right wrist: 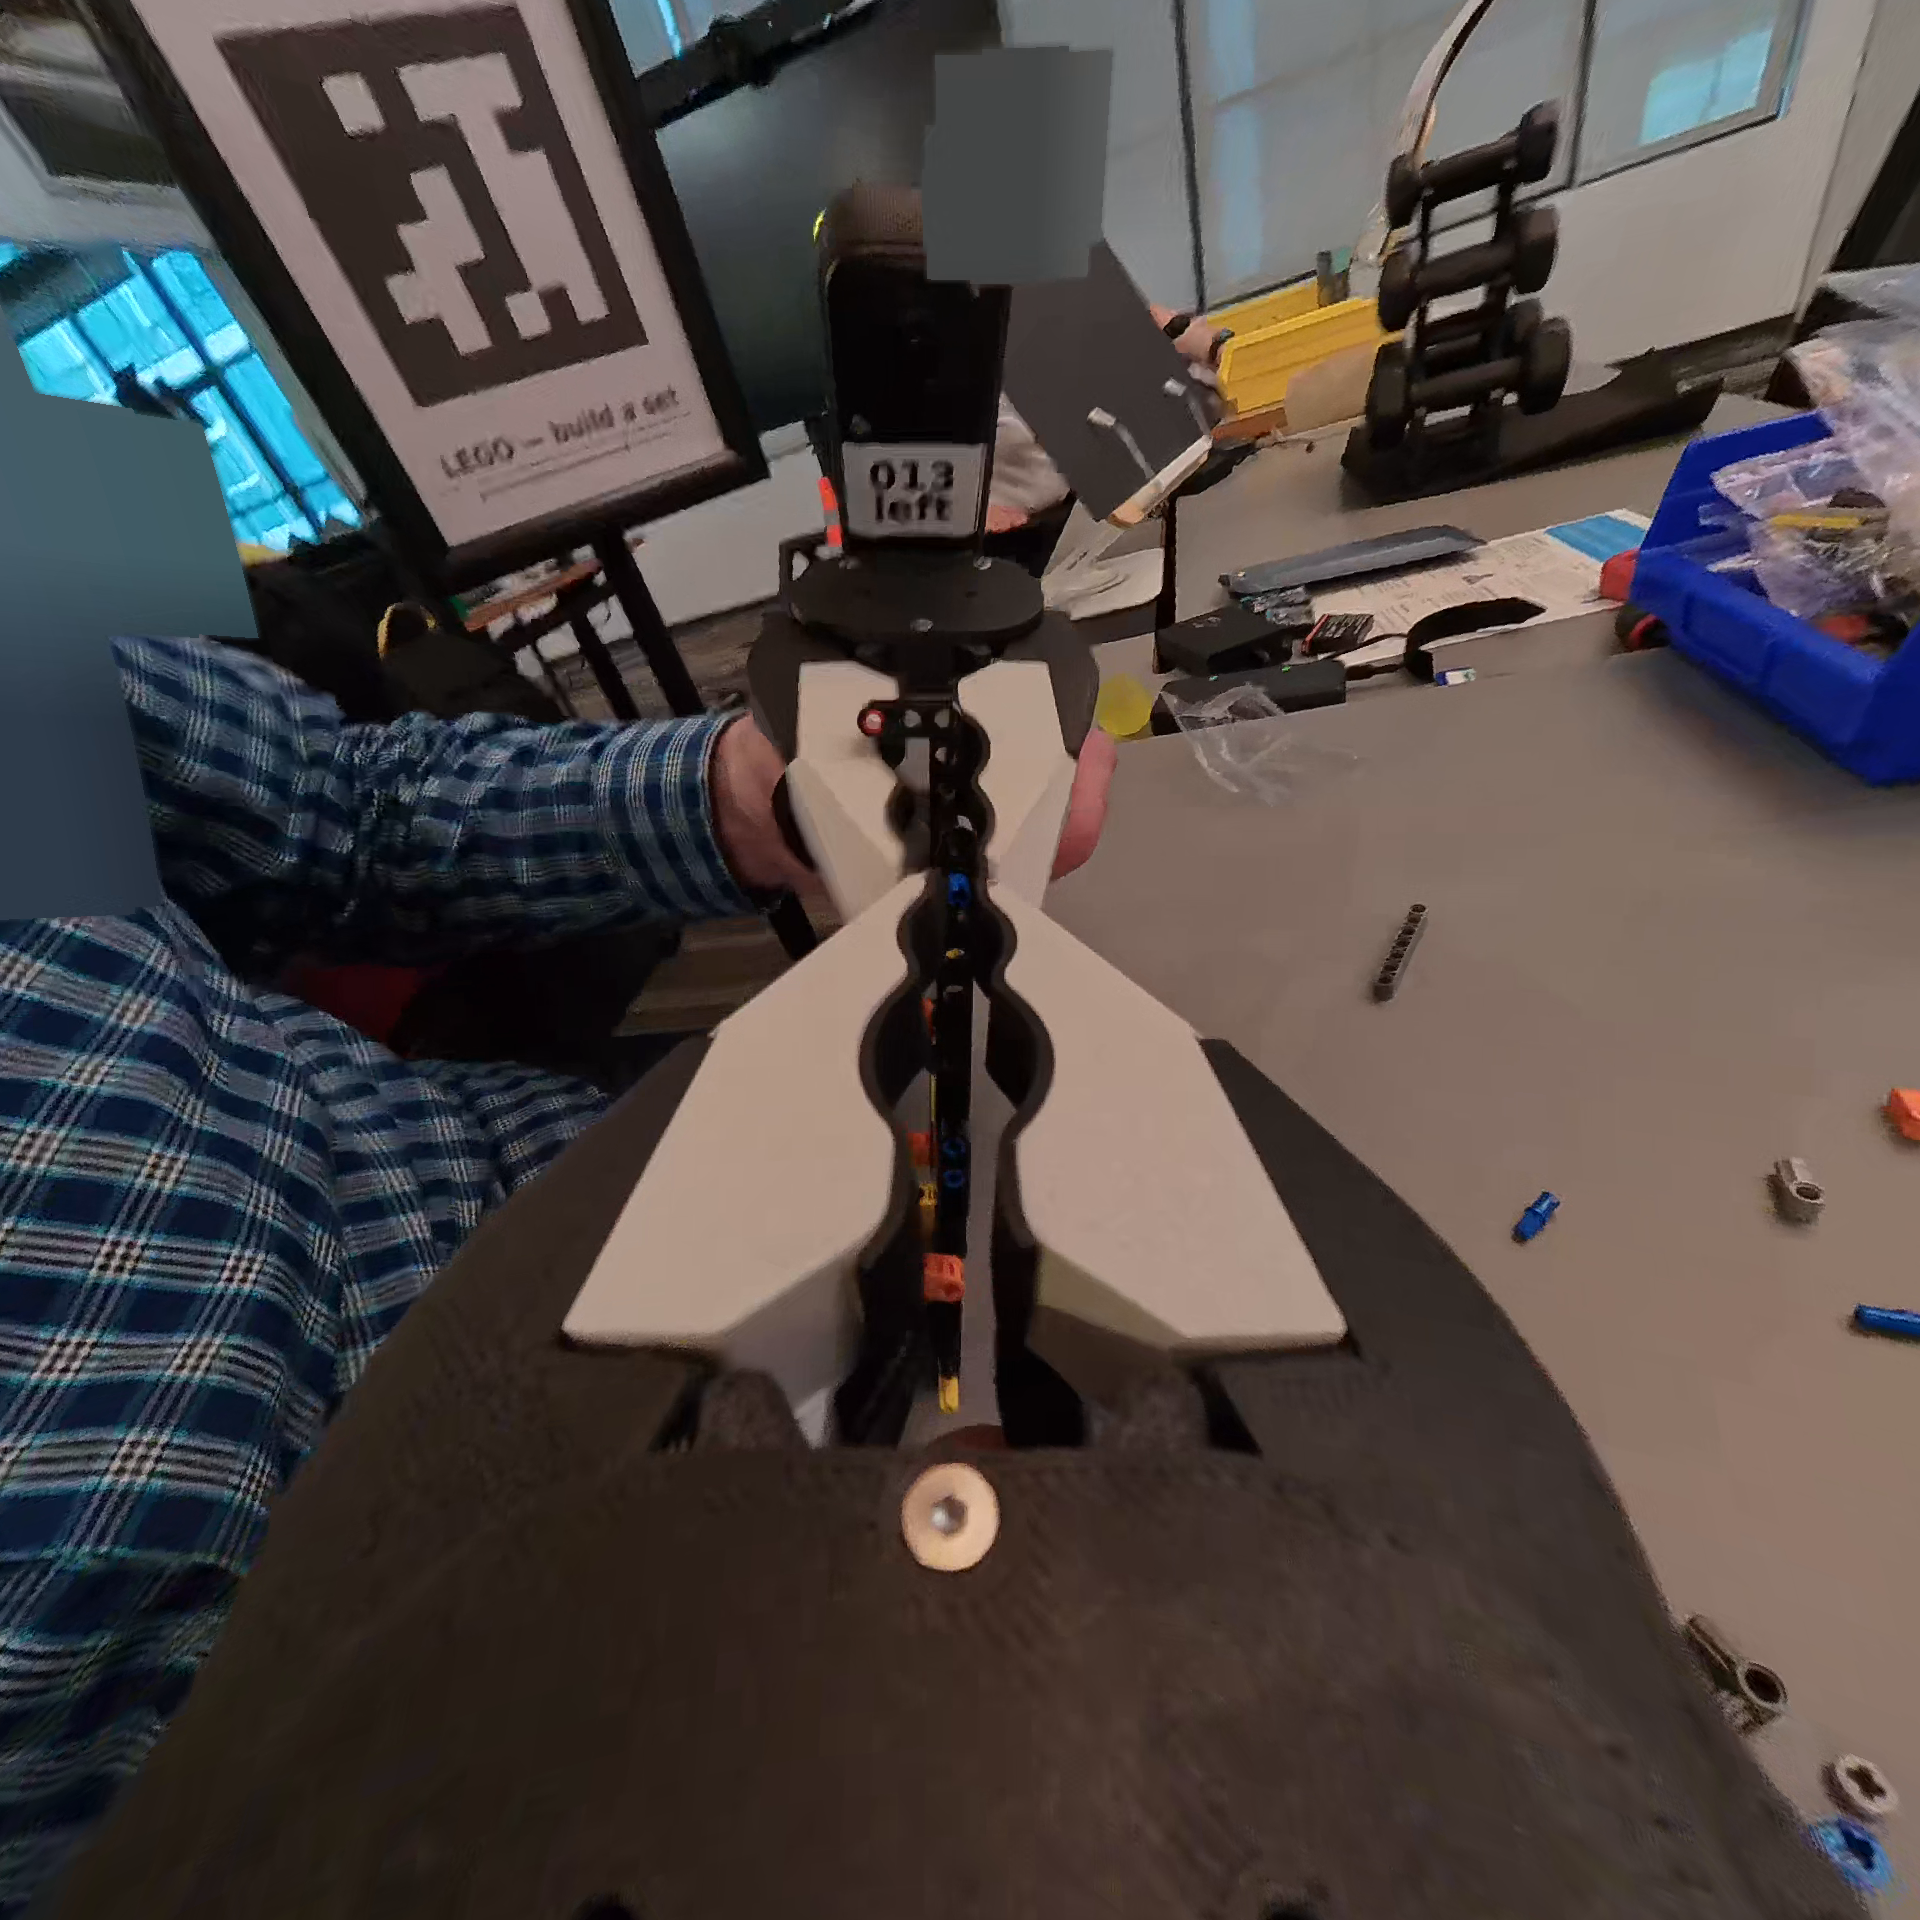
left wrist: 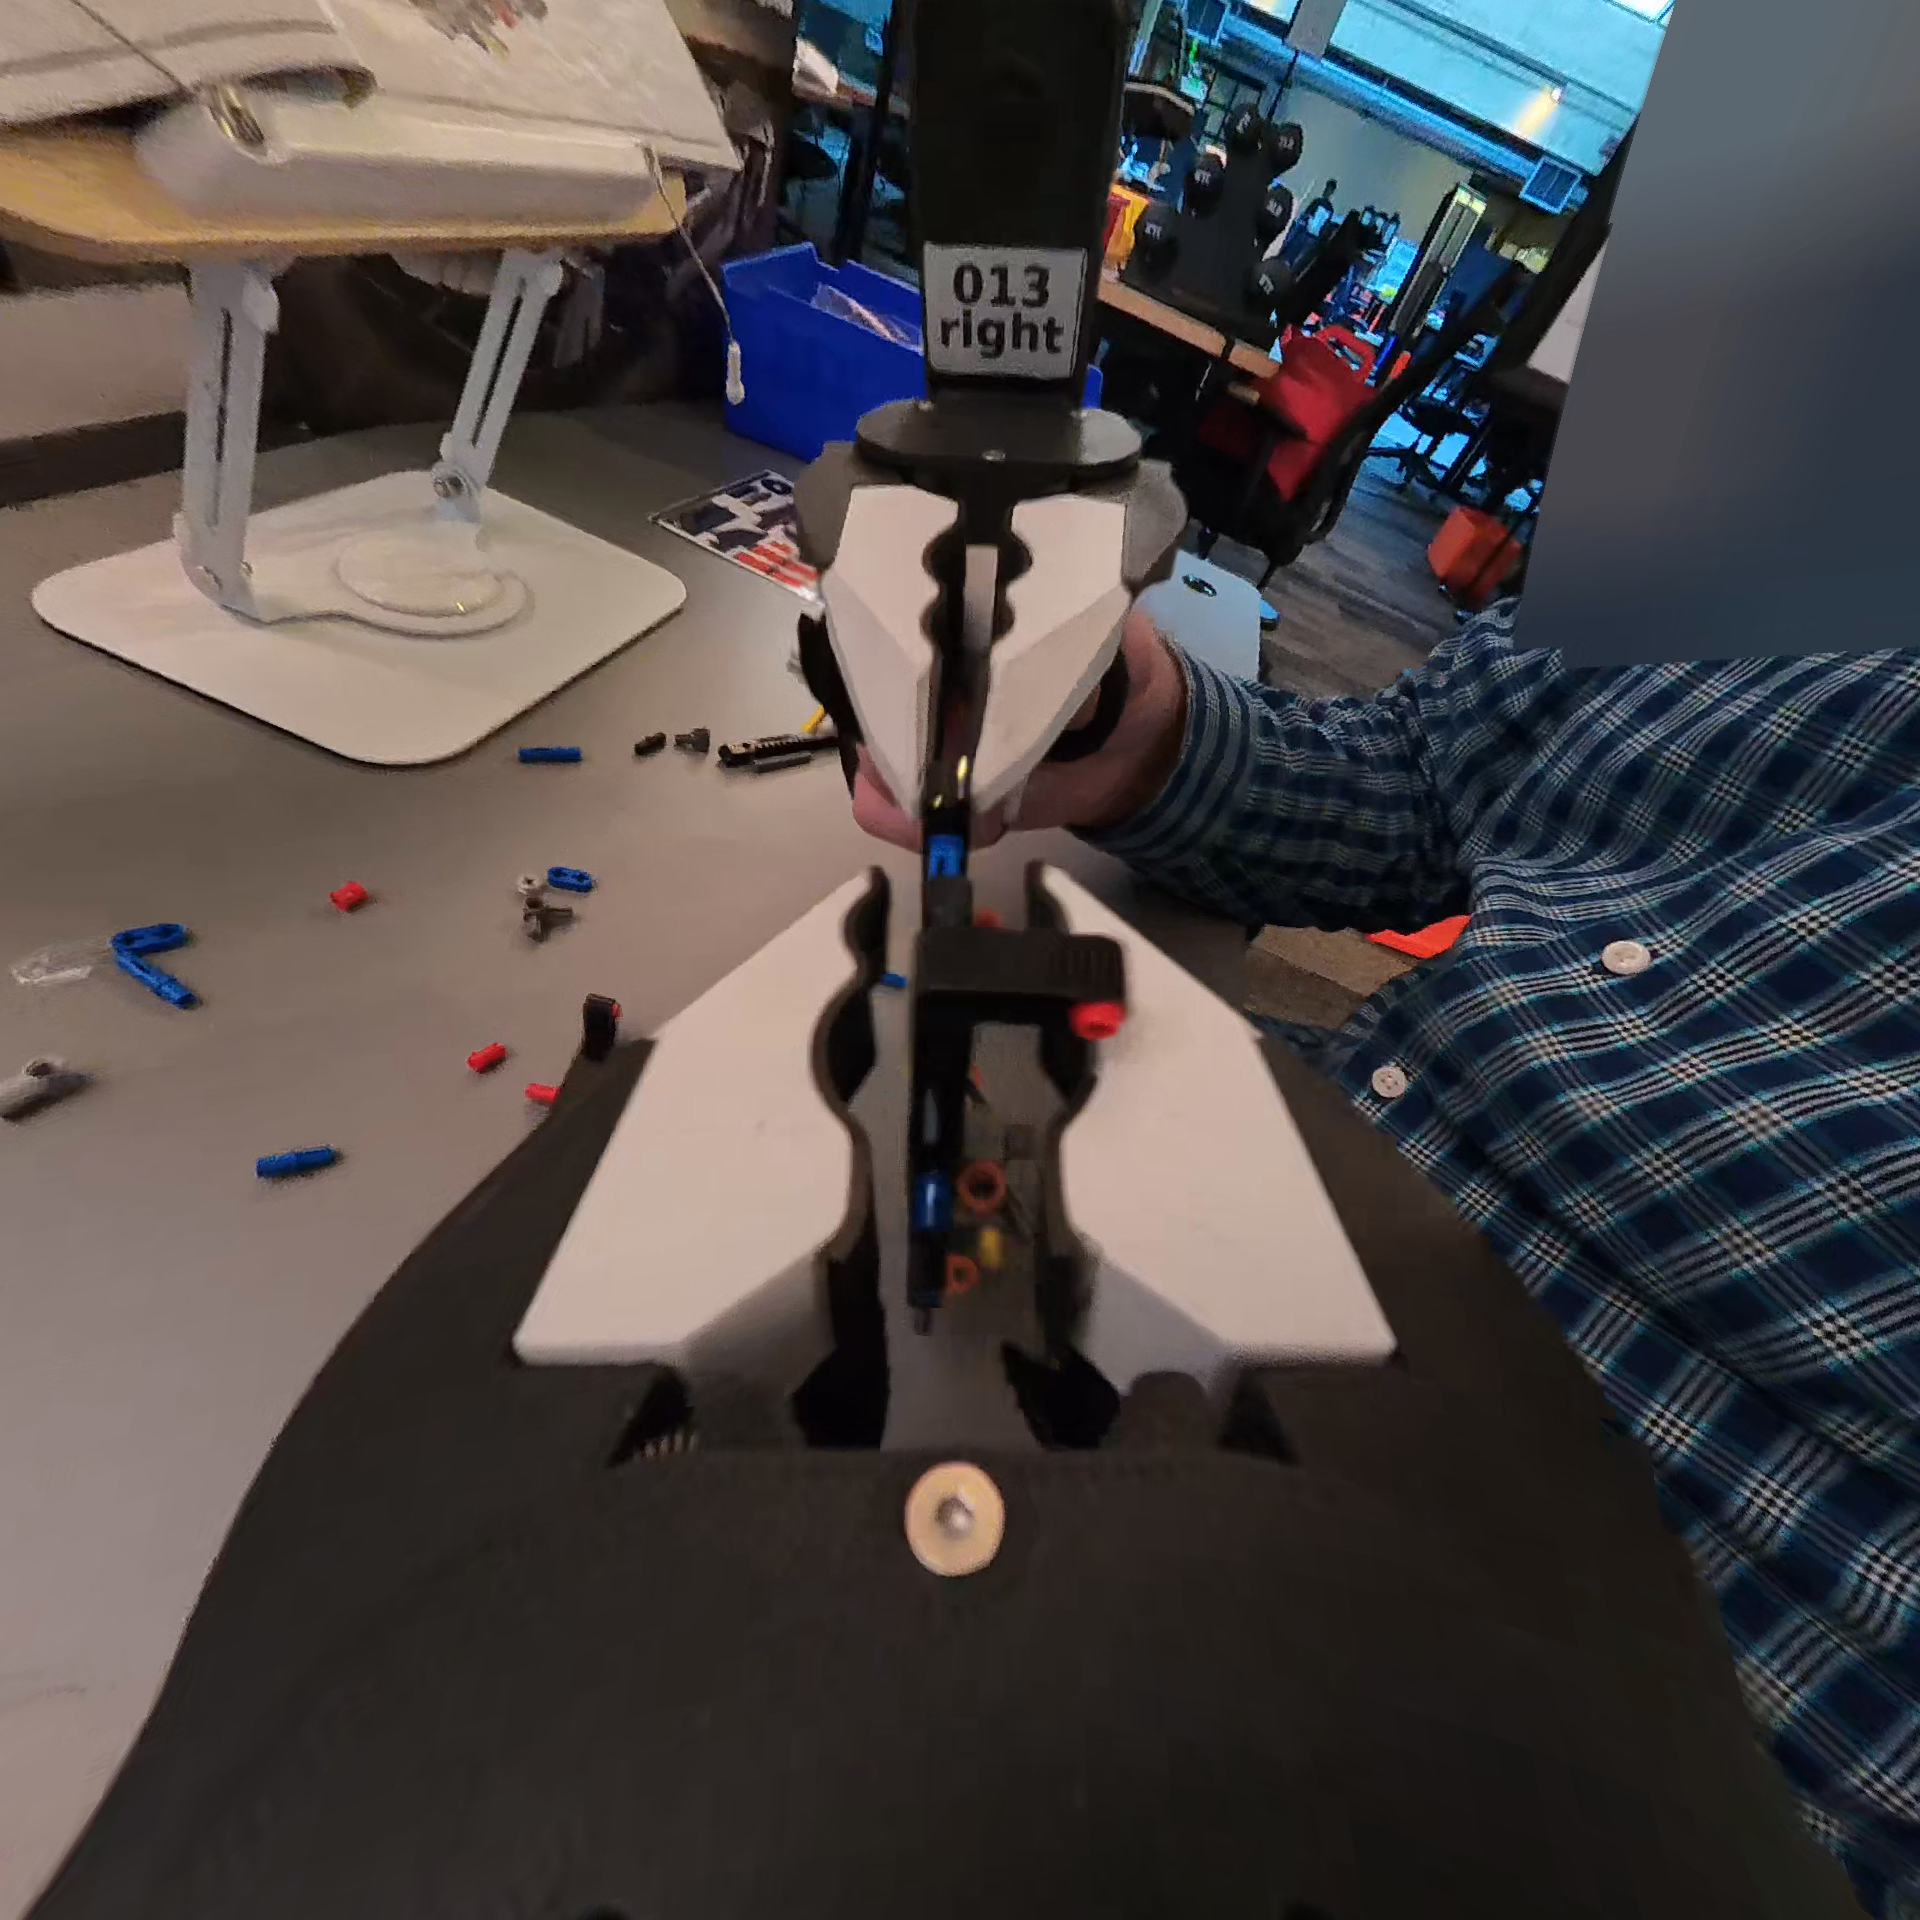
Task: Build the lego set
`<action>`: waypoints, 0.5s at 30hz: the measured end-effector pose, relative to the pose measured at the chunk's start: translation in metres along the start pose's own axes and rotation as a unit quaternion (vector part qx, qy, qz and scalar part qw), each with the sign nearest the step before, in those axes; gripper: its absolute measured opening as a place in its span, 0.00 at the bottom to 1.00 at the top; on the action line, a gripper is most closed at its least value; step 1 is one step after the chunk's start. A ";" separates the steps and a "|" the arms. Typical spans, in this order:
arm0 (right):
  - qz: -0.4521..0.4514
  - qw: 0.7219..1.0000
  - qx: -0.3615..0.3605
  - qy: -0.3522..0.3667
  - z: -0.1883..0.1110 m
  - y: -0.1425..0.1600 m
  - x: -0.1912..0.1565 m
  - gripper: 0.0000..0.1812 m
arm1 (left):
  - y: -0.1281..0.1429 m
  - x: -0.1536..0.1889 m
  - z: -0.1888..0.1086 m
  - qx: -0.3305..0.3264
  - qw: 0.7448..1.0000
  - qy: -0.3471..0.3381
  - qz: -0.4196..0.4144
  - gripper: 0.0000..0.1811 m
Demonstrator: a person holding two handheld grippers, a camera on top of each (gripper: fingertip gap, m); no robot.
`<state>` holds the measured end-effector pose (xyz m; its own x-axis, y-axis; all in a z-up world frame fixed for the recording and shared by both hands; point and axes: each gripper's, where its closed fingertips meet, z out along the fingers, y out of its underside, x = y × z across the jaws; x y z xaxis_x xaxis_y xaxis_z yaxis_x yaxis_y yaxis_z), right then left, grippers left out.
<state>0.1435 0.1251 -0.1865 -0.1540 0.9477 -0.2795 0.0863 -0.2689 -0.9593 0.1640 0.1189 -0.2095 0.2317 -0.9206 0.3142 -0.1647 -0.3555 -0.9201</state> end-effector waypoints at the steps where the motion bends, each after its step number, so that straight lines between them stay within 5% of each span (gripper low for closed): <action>1: 0.006 1.000 0.009 -0.002 -0.001 -0.001 0.000 0.00 | 0.006 0.000 0.003 -0.008 1.000 0.005 -0.013 0.18; 5: 0.013 0.999 0.029 0.002 -0.005 -0.004 0.000 0.01 | 0.012 -0.001 0.009 0.000 1.000 0.007 -0.016 0.08; 13: 0.030 0.999 0.030 -0.028 -0.014 -0.002 -0.011 0.01 | 0.016 0.013 0.012 -0.054 0.997 0.057 0.015 0.08; 15: 0.029 0.998 0.018 -0.054 -0.014 -0.001 -0.016 0.10 | 0.016 0.020 0.011 -0.074 0.994 0.081 0.030 0.08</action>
<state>0.1601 0.1122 -0.1808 -0.2551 0.9071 -0.3349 0.0627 -0.3301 -0.9419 0.1770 0.0961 -0.2209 0.0617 -0.9502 0.3054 -0.3150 -0.3089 -0.8974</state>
